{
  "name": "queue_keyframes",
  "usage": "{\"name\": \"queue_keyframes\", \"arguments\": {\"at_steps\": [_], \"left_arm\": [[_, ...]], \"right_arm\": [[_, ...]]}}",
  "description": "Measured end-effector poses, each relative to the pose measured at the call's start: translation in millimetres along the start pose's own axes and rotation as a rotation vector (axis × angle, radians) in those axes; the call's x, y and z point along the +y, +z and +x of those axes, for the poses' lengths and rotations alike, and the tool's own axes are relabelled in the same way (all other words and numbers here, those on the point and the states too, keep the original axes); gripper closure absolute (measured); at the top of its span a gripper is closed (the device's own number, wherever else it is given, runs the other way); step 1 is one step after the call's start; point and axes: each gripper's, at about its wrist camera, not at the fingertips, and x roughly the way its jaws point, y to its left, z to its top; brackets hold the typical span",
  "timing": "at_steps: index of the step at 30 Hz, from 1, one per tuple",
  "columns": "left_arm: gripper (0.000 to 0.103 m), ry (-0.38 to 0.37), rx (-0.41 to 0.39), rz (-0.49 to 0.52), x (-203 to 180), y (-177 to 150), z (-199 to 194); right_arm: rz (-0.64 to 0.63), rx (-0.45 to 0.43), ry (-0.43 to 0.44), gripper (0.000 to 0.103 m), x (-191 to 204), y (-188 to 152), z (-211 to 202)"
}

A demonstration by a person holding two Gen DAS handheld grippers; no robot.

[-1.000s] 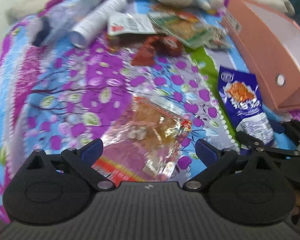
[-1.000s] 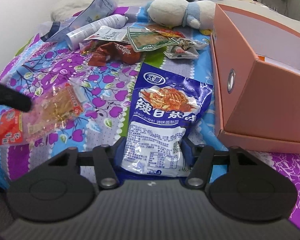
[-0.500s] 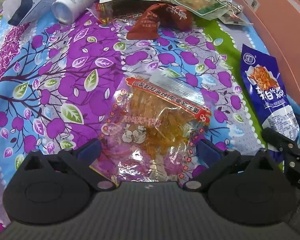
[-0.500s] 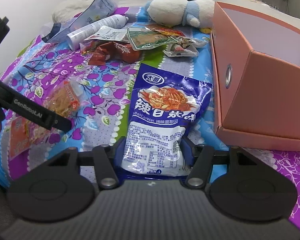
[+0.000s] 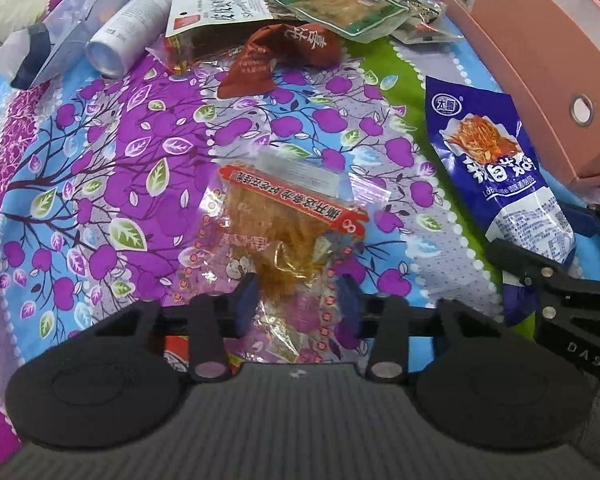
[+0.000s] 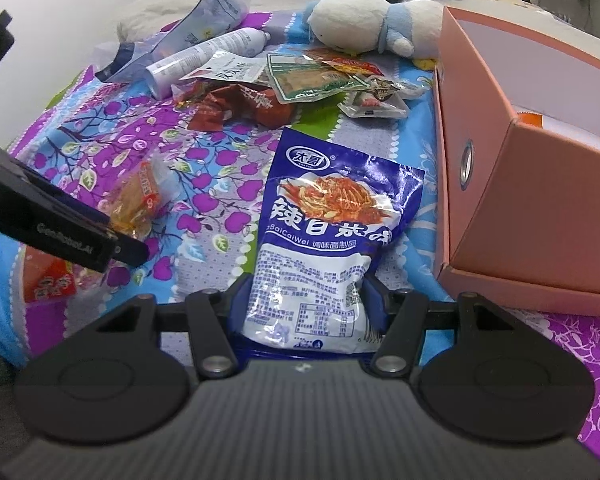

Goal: Organize snacks
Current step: 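Lift the red-labelled bag with the left gripper while the right gripper lifts the blue packet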

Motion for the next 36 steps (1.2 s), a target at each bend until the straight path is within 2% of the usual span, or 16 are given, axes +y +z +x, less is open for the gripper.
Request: {"name": "queue_keyframes", "arguments": {"at_steps": [1, 7, 12, 18, 27, 30, 33, 36], "left_arm": [[0.064, -0.003, -0.005, -0.012, 2, -1, -2], [0.073, -0.039, -0.027, -0.108, 11, -10, -18], [0.074, -0.078, -0.051, -0.172, 9, -16, -35], [0.075, -0.113, -0.082, -0.194, 1, -21, -59], [0.075, -0.147, -0.198, -0.225, -12, -22, -115], [0.086, -0.158, -0.238, -0.216, -18, -19, -133], [0.091, -0.17, -0.274, -0.192, -27, -15, -146], [0.092, -0.166, -0.27, -0.167, -35, -13, -143]], "right_arm": [[-0.003, -0.003, 0.0, 0.043, 0, 0, -1], [-0.004, -0.022, 0.003, 0.044, 2, 3, -16], [-0.008, -0.039, -0.004, 0.044, 5, 8, -30], [-0.006, -0.076, 0.014, 0.044, 9, 17, -54], [-0.005, -0.168, -0.002, 0.044, 8, 35, -98], [0.009, -0.188, -0.016, 0.044, 5, 37, -109], [0.014, -0.209, -0.029, 0.044, 3, 37, -120], [0.022, -0.212, -0.047, 0.044, 0, 34, -120]]}}
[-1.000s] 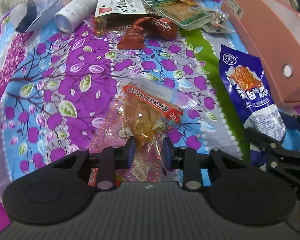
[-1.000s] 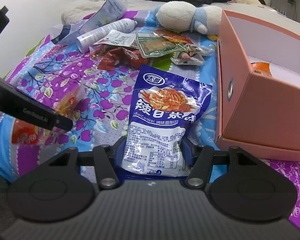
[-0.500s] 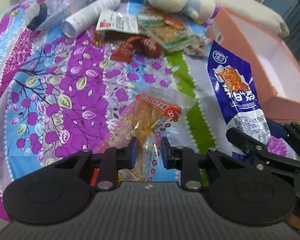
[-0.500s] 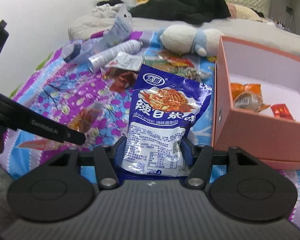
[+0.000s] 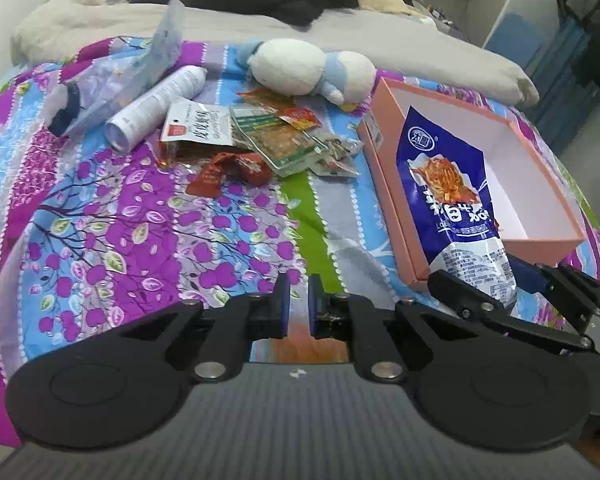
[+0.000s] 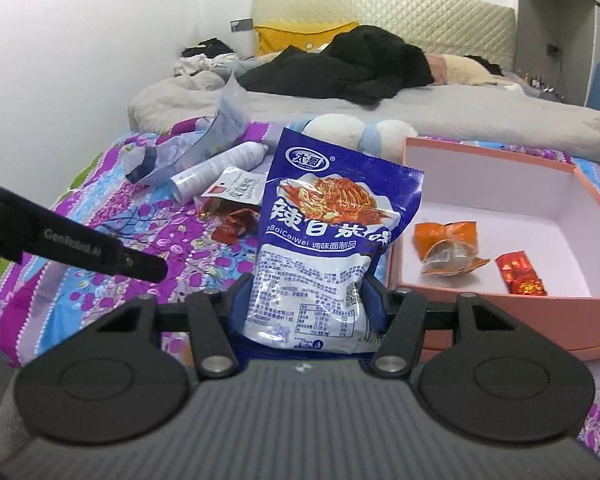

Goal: Organize snacks
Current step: 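Lift the red-labelled bag with the left gripper while the right gripper lifts the blue packet, then carry the red-labelled bag and blue noodle packet toward the pink box with both grippers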

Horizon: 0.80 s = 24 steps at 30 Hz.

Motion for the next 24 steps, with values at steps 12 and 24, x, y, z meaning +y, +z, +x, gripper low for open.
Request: {"name": "queue_keyframes", "arguments": {"at_steps": [12, 24], "left_arm": [[0.091, -0.076, 0.162, -0.01, -7, -53, 50], [0.035, -0.101, 0.436, 0.345, -28, -141, 112]], "right_arm": [[0.145, 0.031, -0.04, 0.044, -50, -31, -11], [0.16, 0.071, -0.031, 0.044, -54, -43, -7]]}}
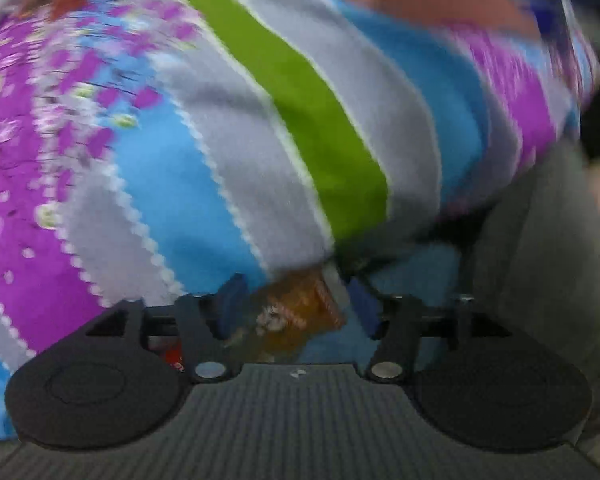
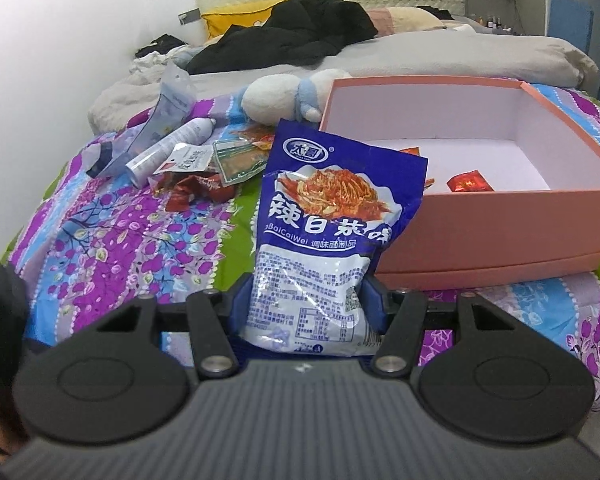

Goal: Organize snacks
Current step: 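Carry the red-labelled bag and blue noodle packet toward the pink box with both grippers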

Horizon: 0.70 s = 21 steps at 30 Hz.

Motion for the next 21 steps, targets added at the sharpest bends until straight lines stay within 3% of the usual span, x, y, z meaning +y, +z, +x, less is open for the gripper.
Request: {"name": "queue_keyframes", "arguments": {"at_steps": [2, 4, 6, 13, 17, 21], "left_arm": [[0.033, -0.002, 0.027, 0.048, -7, -4, 12], [0.02, 0.007, 0.037, 0.066, -13, -9, 23], [0.017, 0.017, 0.039, 0.088, -17, -9, 32], [0.014, 0.094, 0.058, 0.298, -37, -22, 62], [0.013, 0.178, 0.075, 0.431, -49, -33, 82], [0.013, 0.203, 0.058, 0.501, -55, -47, 91]], "right_arm": [[0.004, 0.002, 0.001, 0.044, 0, 0, 1], [0.009, 0.003, 0.003, 0.044, -2, 0, 1], [0.013, 0.005, 0.002, 0.044, -3, 0, 2], [0.021, 0.007, 0.002, 0.044, -5, -1, 2], [0.041, 0.015, 0.002, 0.044, -10, -3, 4], [0.058, 0.019, 0.001, 0.044, -11, -2, 5]]}}
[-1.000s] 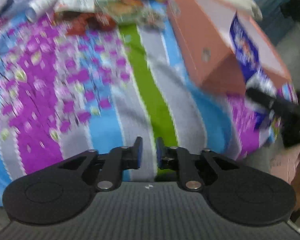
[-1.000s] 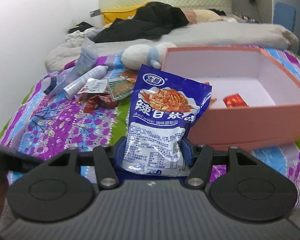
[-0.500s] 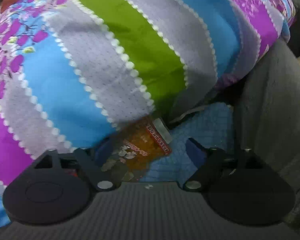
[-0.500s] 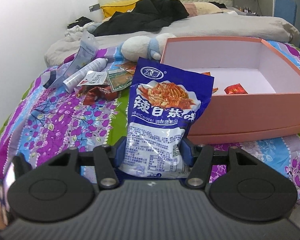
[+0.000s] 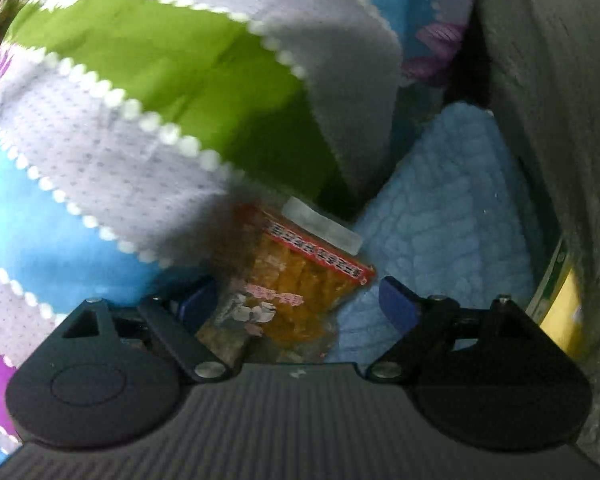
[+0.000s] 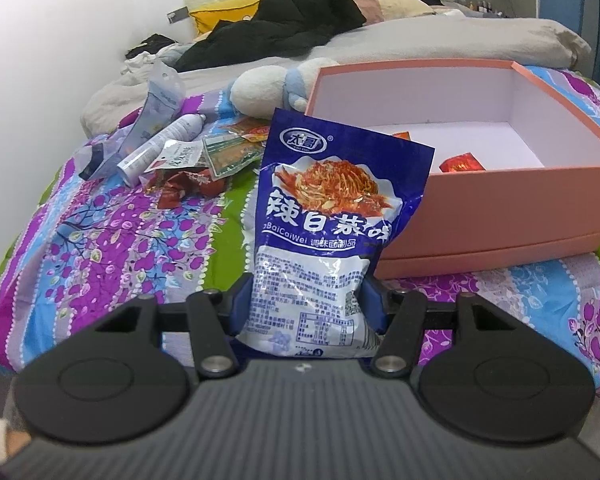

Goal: Organize snacks
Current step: 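Carry the red-labelled bag and blue noodle packet toward the pink box with both grippers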

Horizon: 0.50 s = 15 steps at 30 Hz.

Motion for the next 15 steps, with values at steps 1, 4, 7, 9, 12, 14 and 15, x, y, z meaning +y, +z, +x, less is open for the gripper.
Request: {"name": "queue_keyframes", "arguments": {"at_steps": [1, 4, 7, 9, 12, 14, 15], "left_arm": [[0.013, 0.014, 0.004, 0.025, -4, -2, 2], [0.014, 0.059, 0.017, 0.059, -12, -4, 9], [0.014, 0.118, 0.033, 0.073, -18, -5, 17], [0.018, 0.164, 0.048, 0.089, -21, -8, 25], [0.024, 0.213, 0.061, 0.096, -22, -10, 31], [0.027, 0.231, 0.067, 0.097, -24, -7, 36], [0.03, 0.237, 0.069, 0.096, -25, -6, 39]], "right_arm": [[-0.002, -0.002, 0.003, 0.044, 1, 1, 0], [-0.021, -0.004, -0.003, 0.044, 3, 1, 1], [-0.02, 0.002, -0.004, 0.044, 2, 0, 2], [-0.022, 0.004, -0.008, 0.045, 1, 0, 3], [-0.024, 0.007, -0.012, 0.045, 1, 0, 2], [-0.027, 0.008, -0.016, 0.045, 2, 0, 3], [-0.029, 0.007, -0.016, 0.045, 2, 0, 4]]}}
